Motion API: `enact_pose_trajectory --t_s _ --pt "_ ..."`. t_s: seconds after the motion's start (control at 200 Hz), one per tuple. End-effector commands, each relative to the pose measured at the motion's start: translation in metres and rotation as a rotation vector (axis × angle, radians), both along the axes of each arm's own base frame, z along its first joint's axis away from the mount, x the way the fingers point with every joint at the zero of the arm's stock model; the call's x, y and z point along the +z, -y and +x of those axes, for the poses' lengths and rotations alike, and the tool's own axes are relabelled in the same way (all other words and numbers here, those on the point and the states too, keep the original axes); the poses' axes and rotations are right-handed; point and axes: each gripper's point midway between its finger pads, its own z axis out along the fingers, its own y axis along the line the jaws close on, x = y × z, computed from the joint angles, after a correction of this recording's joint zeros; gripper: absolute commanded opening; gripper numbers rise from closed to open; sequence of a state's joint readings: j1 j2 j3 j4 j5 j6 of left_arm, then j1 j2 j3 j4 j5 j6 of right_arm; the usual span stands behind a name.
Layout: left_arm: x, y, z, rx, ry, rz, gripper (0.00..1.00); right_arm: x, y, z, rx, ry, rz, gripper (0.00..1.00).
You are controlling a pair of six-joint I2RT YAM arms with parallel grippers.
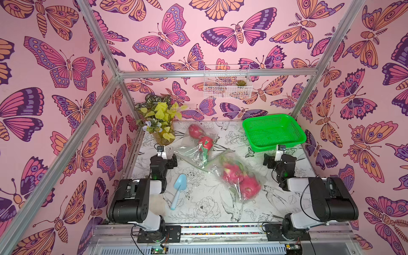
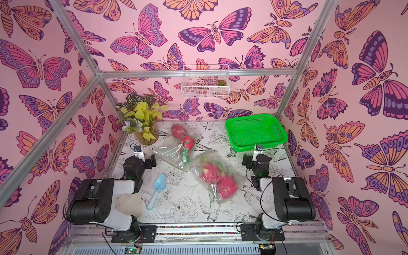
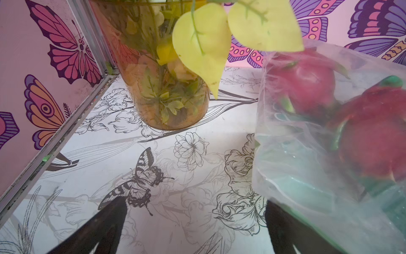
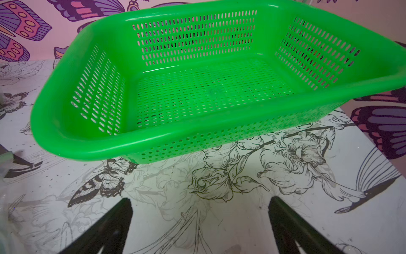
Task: Open the zip-top bag and take out the dragon fruit
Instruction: Adjust the basket at the center of the board.
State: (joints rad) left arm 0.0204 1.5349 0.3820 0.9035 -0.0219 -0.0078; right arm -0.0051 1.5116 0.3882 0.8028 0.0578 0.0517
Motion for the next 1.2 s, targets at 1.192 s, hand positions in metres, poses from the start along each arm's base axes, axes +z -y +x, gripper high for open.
enact_pose_trajectory --t_s 1.192 --pt "0.135 0.002 -0.054 0.218 0.054 -0.263 1.00 0.109 0.034 -0.014 -0.440 -0.184 0.397 0.98"
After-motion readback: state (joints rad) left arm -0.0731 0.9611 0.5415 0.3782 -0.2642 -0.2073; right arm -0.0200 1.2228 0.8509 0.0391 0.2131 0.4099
